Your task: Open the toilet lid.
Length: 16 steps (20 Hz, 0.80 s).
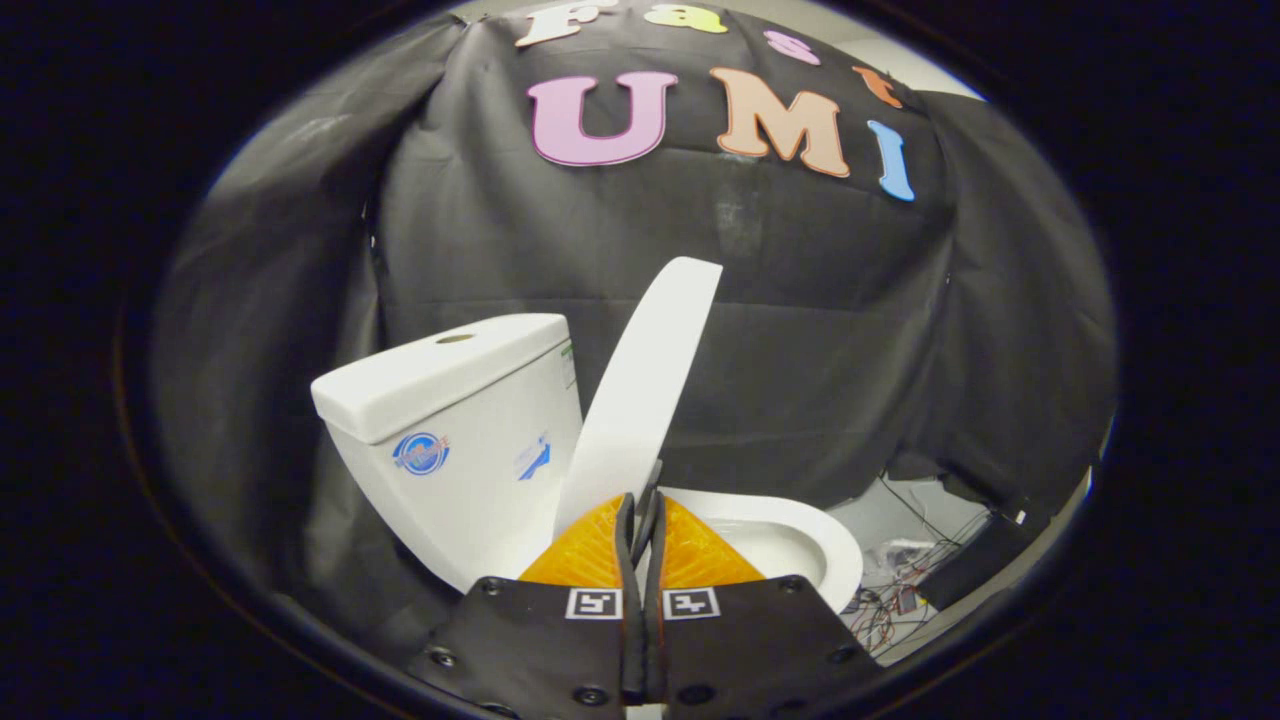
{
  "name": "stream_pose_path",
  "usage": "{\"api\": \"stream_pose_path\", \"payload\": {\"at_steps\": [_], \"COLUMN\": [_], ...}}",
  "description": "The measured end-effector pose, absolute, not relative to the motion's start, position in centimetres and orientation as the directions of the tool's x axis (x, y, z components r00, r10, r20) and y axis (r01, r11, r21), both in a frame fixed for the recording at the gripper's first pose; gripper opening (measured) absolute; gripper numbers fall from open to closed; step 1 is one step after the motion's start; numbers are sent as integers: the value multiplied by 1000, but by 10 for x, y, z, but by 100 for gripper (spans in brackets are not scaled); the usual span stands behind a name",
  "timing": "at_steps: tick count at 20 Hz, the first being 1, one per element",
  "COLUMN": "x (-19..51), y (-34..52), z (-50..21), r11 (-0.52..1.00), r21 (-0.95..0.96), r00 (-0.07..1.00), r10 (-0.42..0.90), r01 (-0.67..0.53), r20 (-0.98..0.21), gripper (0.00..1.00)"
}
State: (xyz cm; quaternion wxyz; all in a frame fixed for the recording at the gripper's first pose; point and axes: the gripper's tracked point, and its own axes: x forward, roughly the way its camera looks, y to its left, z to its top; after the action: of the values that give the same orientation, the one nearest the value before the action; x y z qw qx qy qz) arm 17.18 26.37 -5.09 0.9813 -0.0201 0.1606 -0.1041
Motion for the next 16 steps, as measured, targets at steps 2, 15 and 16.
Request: {"api": "stream_pose_path", "payload": {"at_steps": [2,15,16], "x": [174,198,199], "y": [269,315,318], "z": [-49,-40,-39], "r11": [981,988,987], "r21": [-71,36,25], "r00": [934,954,952], "r10": [-195,-134,-148], "r01": [182,149,161], "r20": [-300,-267,-269], "gripper": [1,1,1]}}
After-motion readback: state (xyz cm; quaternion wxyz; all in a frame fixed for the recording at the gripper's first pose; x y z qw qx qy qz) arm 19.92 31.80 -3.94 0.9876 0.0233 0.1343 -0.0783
